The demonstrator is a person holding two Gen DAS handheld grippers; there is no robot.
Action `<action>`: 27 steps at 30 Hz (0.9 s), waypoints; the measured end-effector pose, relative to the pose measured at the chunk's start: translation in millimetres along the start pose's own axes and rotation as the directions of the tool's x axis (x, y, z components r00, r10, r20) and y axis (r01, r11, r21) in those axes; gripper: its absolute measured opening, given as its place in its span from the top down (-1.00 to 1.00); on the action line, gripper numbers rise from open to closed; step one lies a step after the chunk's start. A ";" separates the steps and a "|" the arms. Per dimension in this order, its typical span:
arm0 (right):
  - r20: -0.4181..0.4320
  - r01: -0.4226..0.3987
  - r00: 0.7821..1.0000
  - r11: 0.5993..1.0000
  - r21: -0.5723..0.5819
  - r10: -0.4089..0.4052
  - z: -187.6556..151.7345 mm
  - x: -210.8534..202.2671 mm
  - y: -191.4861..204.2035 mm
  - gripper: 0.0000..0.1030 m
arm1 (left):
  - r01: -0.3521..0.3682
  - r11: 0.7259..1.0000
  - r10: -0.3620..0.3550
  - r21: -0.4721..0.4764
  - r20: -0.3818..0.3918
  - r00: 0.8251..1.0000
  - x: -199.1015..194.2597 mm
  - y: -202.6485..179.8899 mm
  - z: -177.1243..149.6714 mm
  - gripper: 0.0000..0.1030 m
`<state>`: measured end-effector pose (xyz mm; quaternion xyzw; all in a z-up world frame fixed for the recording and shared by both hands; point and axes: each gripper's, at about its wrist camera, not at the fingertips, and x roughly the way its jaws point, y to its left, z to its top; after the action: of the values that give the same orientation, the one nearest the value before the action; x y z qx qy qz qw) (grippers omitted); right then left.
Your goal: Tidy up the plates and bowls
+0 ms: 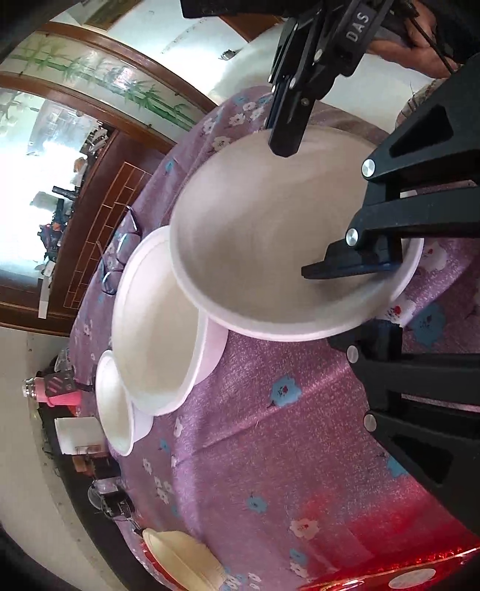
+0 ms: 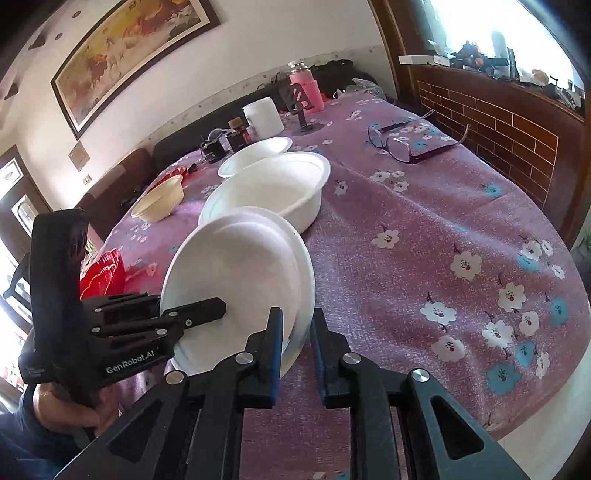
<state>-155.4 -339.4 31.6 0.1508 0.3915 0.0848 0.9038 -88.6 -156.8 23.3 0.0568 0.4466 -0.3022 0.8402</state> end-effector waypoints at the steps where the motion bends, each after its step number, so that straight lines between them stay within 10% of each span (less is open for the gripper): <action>1: -0.001 -0.002 1.000 1.000 0.000 0.002 0.4 0.4 2.4 0.66 | -0.001 1.000 0.001 -0.001 0.008 1.000 -4.5 1.1 -0.9 0.65; 27: -0.089 -0.259 0.965 0.936 -0.237 0.245 39.0 43.0 167.5 0.65 | -0.197 0.946 0.241 -0.257 0.153 0.958 -132.9 123.0 -51.7 0.64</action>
<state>-103.5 -178.3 84.3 0.0835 0.3815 0.2523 0.8853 -112.4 22.6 75.4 -0.0234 0.3916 -0.1544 0.9068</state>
